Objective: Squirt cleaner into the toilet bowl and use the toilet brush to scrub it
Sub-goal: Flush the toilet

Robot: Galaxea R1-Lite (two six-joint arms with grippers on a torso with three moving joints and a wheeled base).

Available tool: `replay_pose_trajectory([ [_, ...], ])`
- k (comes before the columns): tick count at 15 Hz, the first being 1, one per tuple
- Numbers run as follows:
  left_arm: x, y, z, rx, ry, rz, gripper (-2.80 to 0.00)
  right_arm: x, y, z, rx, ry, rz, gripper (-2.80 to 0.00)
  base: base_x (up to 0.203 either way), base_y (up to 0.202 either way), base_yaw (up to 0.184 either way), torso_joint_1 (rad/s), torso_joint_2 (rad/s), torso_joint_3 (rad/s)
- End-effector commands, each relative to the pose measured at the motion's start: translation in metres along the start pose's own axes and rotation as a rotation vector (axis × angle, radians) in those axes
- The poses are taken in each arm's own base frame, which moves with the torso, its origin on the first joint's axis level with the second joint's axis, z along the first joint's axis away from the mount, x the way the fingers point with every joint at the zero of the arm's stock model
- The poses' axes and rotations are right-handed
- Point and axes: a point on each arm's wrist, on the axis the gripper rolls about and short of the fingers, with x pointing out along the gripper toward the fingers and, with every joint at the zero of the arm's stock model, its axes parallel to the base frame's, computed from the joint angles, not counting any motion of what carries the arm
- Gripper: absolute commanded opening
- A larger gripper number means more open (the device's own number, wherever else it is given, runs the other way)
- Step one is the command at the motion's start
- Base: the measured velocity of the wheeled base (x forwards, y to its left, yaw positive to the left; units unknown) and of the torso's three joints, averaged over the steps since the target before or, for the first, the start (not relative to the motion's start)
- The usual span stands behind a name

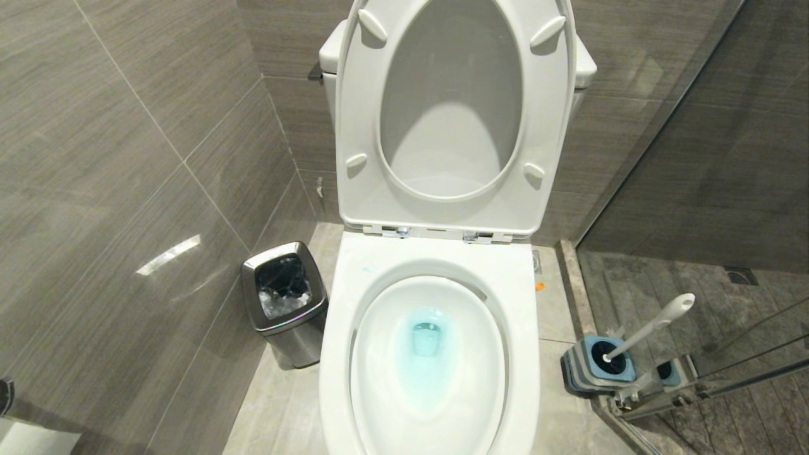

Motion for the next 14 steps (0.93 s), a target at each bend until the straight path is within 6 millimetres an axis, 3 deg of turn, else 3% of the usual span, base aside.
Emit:
replay_pose_trajectory([
  [1, 0.0000, 0.0000, 0.0000, 0.001, 0.000, 0.001, -2.80, -0.0008, 0.0001, -0.0006, -0.013, -0.006, 0.000, -2.80, 0.000, 0.000, 0.000, 0.000, 0.00, 0.000],
  [14, 0.0000, 0.0000, 0.0000, 0.001, 0.000, 0.000, -2.80, -0.0008, -0.0002, -0.0026, 0.087, 0.018, -0.020, -2.80, 0.000, 0.000, 0.000, 0.000, 0.00, 0.000],
])
